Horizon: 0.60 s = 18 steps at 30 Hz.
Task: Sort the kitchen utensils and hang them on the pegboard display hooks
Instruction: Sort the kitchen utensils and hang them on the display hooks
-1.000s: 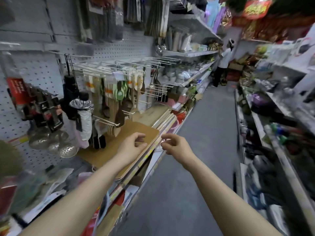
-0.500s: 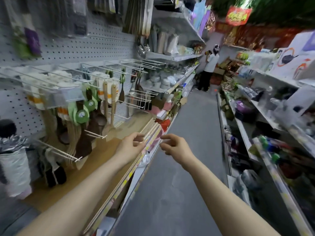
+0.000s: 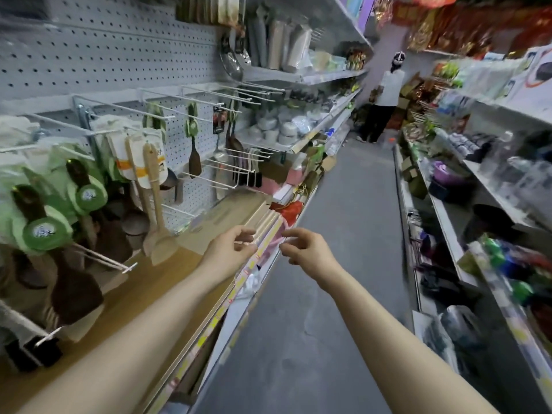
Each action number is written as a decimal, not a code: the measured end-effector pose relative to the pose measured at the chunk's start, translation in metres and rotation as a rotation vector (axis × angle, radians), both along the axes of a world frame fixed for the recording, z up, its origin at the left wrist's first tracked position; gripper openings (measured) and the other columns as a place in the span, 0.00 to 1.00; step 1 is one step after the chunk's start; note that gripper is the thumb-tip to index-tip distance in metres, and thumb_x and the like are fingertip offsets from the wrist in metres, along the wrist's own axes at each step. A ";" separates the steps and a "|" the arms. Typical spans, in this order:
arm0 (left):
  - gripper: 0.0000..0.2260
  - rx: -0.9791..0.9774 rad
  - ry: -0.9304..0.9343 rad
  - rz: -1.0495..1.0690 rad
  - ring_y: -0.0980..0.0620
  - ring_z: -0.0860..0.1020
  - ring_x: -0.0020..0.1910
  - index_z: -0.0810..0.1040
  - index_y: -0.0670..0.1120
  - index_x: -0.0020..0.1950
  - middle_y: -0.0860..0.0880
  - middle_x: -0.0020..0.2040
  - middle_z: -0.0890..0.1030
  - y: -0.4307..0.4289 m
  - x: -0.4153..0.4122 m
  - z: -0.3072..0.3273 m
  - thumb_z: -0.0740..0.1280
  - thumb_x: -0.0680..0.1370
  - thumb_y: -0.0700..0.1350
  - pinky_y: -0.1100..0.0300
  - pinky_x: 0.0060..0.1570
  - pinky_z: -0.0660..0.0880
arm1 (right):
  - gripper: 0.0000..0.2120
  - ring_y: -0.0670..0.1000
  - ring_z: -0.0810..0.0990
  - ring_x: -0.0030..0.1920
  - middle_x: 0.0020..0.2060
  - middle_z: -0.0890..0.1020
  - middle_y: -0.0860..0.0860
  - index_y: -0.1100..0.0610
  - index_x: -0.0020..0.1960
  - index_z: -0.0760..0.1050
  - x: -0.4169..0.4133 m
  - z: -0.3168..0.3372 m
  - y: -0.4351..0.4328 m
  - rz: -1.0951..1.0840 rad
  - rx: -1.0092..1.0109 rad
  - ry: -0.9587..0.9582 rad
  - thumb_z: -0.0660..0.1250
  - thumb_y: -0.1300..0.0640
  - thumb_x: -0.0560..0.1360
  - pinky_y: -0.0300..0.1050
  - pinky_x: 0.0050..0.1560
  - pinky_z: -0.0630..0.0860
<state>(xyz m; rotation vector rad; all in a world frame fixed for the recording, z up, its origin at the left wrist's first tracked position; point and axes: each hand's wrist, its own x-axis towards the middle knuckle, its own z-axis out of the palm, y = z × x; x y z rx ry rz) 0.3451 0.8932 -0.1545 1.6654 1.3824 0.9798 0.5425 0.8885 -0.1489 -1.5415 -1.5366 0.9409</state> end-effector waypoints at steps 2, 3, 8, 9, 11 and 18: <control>0.11 0.009 0.004 0.026 0.55 0.79 0.52 0.76 0.54 0.57 0.54 0.54 0.81 0.022 0.018 0.002 0.70 0.76 0.44 0.54 0.59 0.75 | 0.12 0.53 0.82 0.43 0.44 0.84 0.54 0.50 0.58 0.79 0.016 0.000 0.027 0.043 -0.001 -0.007 0.69 0.58 0.76 0.54 0.52 0.81; 0.11 0.014 0.007 0.040 0.55 0.79 0.52 0.76 0.55 0.56 0.54 0.54 0.81 0.033 0.027 0.003 0.70 0.76 0.44 0.53 0.59 0.75 | 0.12 0.52 0.82 0.43 0.44 0.84 0.53 0.51 0.59 0.79 0.026 0.002 0.041 0.064 -0.003 -0.006 0.69 0.58 0.76 0.52 0.51 0.82; 0.12 0.055 -0.023 0.103 0.56 0.79 0.51 0.76 0.58 0.52 0.55 0.52 0.80 0.084 0.071 0.009 0.70 0.76 0.43 0.54 0.59 0.76 | 0.12 0.50 0.81 0.42 0.43 0.83 0.53 0.55 0.59 0.79 0.068 0.017 0.105 0.147 0.024 0.011 0.69 0.60 0.76 0.45 0.47 0.81; 0.12 0.063 -0.038 0.126 0.56 0.79 0.51 0.76 0.59 0.51 0.55 0.51 0.80 0.091 0.077 0.009 0.70 0.75 0.42 0.54 0.59 0.76 | 0.11 0.54 0.82 0.43 0.44 0.84 0.54 0.55 0.59 0.79 0.073 0.018 0.118 0.166 0.028 0.009 0.69 0.60 0.76 0.48 0.49 0.81; 0.12 0.075 -0.048 0.186 0.56 0.79 0.51 0.76 0.58 0.52 0.56 0.51 0.80 0.102 0.084 0.009 0.70 0.75 0.42 0.54 0.59 0.76 | 0.11 0.57 0.83 0.47 0.46 0.84 0.55 0.53 0.58 0.79 0.079 0.018 0.142 0.220 0.024 0.000 0.69 0.59 0.76 0.51 0.52 0.81; 0.12 0.103 -0.004 0.393 0.57 0.79 0.51 0.78 0.49 0.59 0.55 0.52 0.80 0.120 0.055 0.013 0.70 0.76 0.41 0.58 0.57 0.76 | 0.12 0.54 0.83 0.50 0.49 0.84 0.53 0.51 0.60 0.78 0.039 0.017 0.203 0.422 0.012 0.006 0.69 0.60 0.77 0.50 0.51 0.82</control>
